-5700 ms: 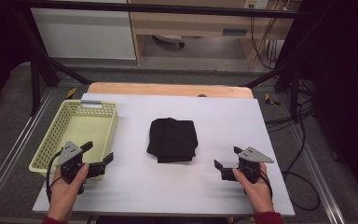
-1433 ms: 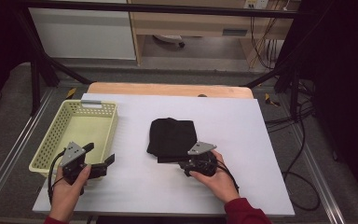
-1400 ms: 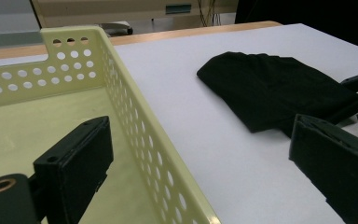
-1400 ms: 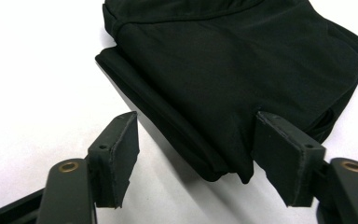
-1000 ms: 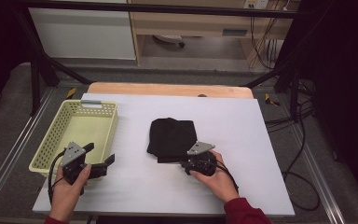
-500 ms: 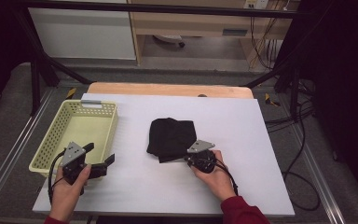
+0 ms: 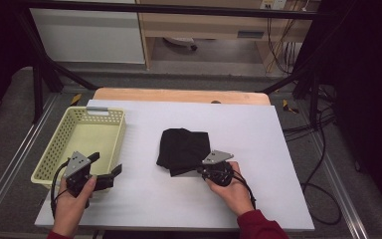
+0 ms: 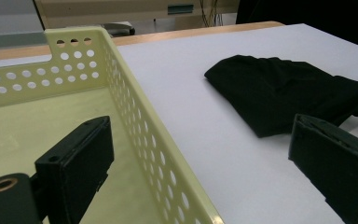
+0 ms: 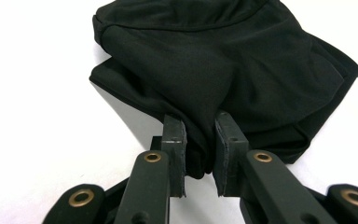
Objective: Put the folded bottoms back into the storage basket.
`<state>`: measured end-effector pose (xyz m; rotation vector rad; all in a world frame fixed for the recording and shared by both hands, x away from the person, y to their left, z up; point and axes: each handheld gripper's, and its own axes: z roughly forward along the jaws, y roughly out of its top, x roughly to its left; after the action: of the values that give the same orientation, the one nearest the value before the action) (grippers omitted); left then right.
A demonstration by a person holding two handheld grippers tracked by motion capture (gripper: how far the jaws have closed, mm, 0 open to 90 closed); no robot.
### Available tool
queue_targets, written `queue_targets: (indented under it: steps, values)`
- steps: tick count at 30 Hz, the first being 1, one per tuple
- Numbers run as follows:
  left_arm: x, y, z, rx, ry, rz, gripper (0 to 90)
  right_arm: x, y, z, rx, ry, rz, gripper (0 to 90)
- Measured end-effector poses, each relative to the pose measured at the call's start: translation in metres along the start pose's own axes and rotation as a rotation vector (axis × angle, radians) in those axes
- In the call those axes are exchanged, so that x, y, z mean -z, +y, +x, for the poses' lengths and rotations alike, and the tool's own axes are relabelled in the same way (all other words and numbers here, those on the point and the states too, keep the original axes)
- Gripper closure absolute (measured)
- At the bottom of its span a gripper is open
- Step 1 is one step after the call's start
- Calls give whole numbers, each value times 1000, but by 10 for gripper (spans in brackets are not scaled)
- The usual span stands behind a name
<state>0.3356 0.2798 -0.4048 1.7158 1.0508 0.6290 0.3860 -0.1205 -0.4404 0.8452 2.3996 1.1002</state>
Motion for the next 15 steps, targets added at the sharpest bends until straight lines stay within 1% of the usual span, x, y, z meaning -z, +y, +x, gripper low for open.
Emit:
queue_targets:
  steps: [3,10,15]
  values:
    - [0,0,0,0,0,0,68,6,-2,3,0,17,2,771]
    - [0,0,0,2,2,0,68,13,-6,7,-5,38,11,772]
    - [0,0,0,3,6,0,68,20,-8,11,2,52,17,772]
